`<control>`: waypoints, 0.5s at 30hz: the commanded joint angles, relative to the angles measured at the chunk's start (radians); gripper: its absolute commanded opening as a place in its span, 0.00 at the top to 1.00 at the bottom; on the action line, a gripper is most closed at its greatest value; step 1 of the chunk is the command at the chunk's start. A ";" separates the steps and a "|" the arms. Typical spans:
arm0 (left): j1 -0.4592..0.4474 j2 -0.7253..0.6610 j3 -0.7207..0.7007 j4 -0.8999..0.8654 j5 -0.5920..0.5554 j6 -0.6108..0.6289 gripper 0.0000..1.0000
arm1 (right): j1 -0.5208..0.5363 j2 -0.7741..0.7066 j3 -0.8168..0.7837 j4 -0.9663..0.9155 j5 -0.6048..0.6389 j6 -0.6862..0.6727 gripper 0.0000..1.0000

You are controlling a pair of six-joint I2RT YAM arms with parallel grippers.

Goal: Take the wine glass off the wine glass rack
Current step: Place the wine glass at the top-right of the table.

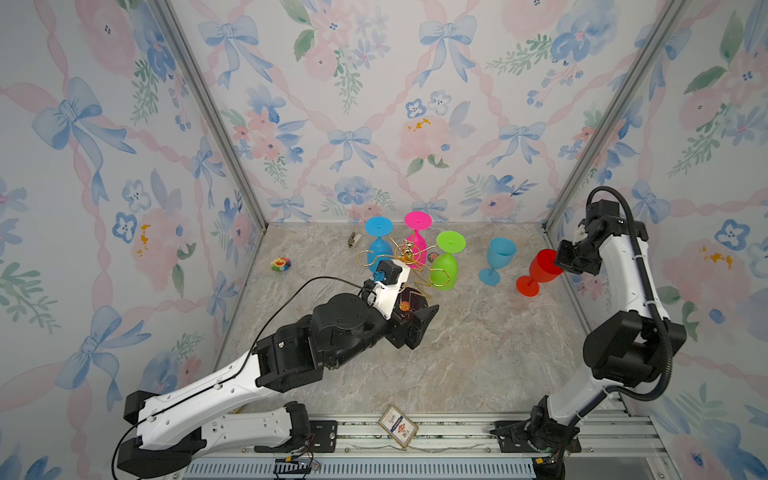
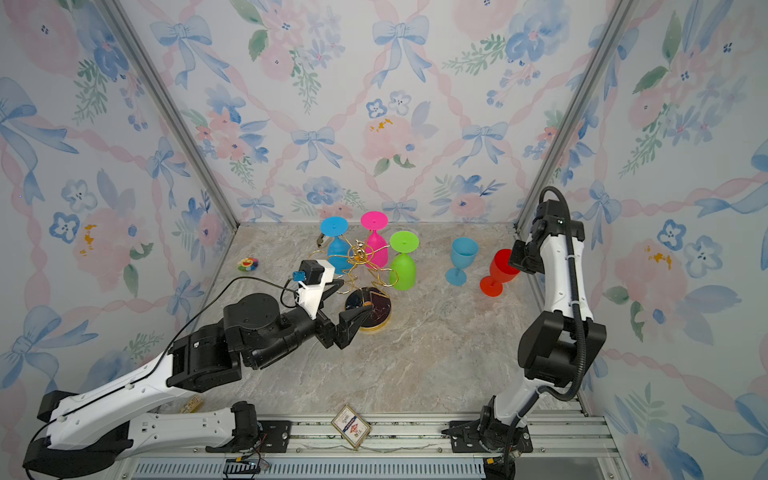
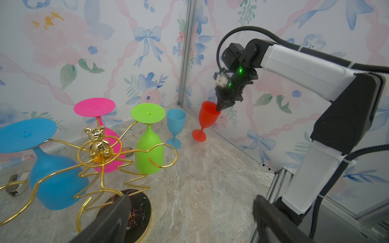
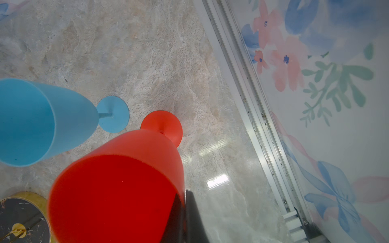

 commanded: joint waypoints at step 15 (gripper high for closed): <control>0.148 -0.013 0.001 0.000 0.092 -0.092 0.04 | 0.056 0.295 0.357 -0.078 0.062 -0.001 1.00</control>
